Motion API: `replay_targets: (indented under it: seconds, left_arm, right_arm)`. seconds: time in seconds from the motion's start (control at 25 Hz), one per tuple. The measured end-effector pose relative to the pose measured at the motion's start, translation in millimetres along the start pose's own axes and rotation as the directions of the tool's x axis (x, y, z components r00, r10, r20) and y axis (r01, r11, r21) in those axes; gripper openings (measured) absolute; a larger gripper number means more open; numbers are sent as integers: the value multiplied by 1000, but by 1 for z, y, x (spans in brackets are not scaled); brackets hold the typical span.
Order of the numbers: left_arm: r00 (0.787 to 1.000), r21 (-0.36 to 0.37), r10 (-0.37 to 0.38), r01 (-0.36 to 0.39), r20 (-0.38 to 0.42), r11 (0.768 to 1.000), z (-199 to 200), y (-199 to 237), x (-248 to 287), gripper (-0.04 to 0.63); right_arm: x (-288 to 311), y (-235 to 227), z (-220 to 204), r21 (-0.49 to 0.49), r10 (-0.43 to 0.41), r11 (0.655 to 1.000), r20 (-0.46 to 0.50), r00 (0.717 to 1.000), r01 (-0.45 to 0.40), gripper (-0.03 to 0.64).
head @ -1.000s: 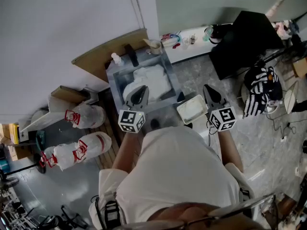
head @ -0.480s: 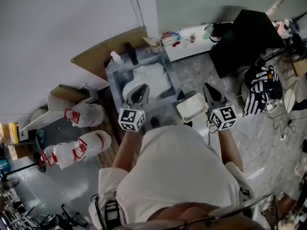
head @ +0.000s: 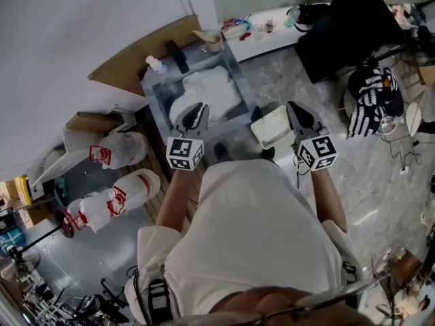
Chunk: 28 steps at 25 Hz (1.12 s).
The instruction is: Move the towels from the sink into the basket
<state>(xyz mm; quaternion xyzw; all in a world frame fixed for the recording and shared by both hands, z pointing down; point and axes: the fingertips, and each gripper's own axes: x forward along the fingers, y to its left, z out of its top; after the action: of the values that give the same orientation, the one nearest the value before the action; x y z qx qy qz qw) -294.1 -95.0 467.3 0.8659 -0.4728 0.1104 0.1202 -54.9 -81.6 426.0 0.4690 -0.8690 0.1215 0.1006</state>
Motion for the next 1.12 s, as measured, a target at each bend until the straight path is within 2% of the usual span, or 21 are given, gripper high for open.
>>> replay_targets:
  seconds: [0.2, 0.36, 0.44, 0.48, 0.64, 0.76, 0.92, 1.04, 1.12]
  left_arm:
    - [993, 7, -49, 50, -106, 999, -32, 6, 21, 34]
    - [978, 28, -86, 93, -191, 995, -62, 16, 48, 40]
    - [961, 34, -116, 129, -252, 991, -84, 19, 64, 119]
    - [950, 40, -130, 148, -285, 988, -96, 21, 72, 137]
    - [897, 96, -167, 224, -410, 970, -147, 25, 114, 173]
    - [858, 162, -154, 264, -490, 951, -186, 34, 148, 214]
    - [801, 205, -139, 310, -582, 928, -230, 42, 189, 255]
    - [740, 262, -95, 351, -666, 899, -264, 48, 212, 284]
    - [685, 300, -55, 388, -727, 872, -288, 56, 225, 320]
  right_arm:
    - [6, 4, -27, 19, -15, 1000, -73, 997, 16, -5]
    - [17, 6, -47, 43, -22, 999, -112, 993, 27, -5]
    - [23, 9, -58, 51, -25, 998, -132, 991, 32, -5]
    - [25, 10, -63, 55, -27, 998, -143, 989, 35, -5]
    - [36, 10, -87, 83, -40, 995, -177, 983, 55, -5]
    - [41, 8, -106, 116, -50, 991, -200, 979, 74, -5]
    - [46, 4, -132, 156, -59, 983, -232, 971, 97, -5]
    - [47, 3, -151, 190, -63, 975, -256, 965, 115, -5]
    - [48, 3, -163, 212, -66, 969, -269, 961, 126, -5]
